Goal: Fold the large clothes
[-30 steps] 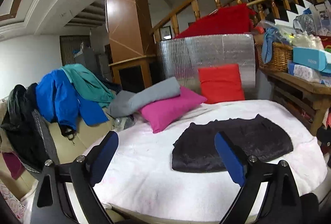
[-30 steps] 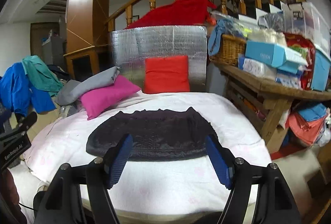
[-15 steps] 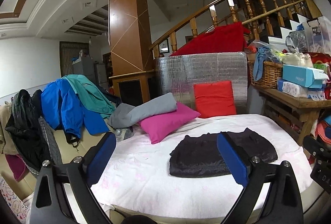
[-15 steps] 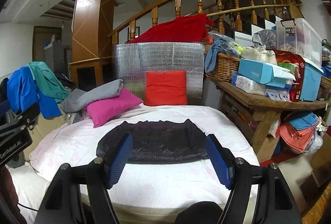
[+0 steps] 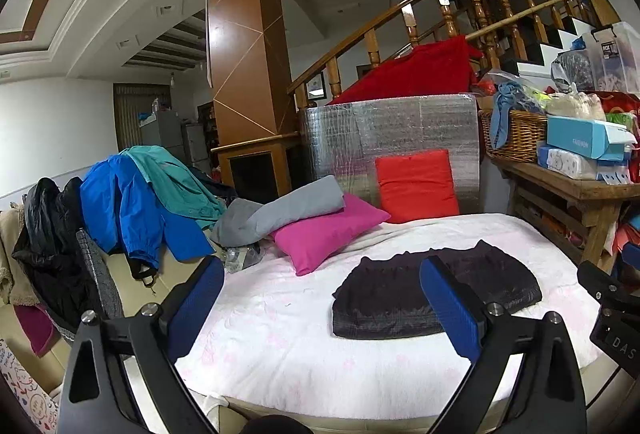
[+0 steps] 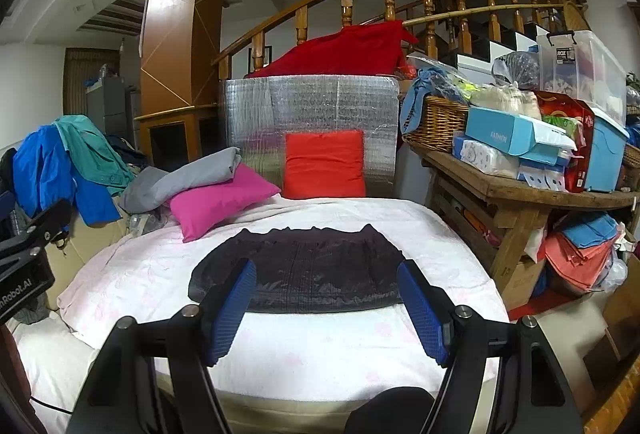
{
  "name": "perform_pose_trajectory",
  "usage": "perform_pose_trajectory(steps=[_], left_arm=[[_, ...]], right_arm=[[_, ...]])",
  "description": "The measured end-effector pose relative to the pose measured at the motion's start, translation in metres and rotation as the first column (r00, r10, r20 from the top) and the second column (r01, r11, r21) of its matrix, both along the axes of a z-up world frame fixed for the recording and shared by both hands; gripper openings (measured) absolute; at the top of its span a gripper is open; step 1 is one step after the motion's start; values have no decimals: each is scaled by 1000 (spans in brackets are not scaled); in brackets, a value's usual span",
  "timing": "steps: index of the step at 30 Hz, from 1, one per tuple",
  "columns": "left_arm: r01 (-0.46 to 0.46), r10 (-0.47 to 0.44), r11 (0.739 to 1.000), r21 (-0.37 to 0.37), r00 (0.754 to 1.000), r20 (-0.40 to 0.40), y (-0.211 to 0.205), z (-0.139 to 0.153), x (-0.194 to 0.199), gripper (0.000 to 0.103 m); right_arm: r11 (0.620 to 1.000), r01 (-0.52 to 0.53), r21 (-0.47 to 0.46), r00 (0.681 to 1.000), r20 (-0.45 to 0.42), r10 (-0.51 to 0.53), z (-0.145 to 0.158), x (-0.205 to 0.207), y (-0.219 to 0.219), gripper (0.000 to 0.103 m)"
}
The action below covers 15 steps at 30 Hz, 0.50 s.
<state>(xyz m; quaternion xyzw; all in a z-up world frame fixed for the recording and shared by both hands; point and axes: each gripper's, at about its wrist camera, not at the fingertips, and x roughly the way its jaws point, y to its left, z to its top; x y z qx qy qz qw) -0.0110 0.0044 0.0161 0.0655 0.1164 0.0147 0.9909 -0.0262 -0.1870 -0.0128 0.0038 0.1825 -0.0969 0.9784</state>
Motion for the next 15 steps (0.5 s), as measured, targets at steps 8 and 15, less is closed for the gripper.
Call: perform_pose_trajectory(steps=[8,15], left_arm=[[-8,8,1000,-6,1000,-7,3,-1,1,99],[-13,13,1000,-8,1000,-7,5,-2,1,99]], right_arm=[[1000,-6,2,1000,-5,6,-2,1,3,76],[1000,-16,4,1000,-8,16,-4,3,4,76]])
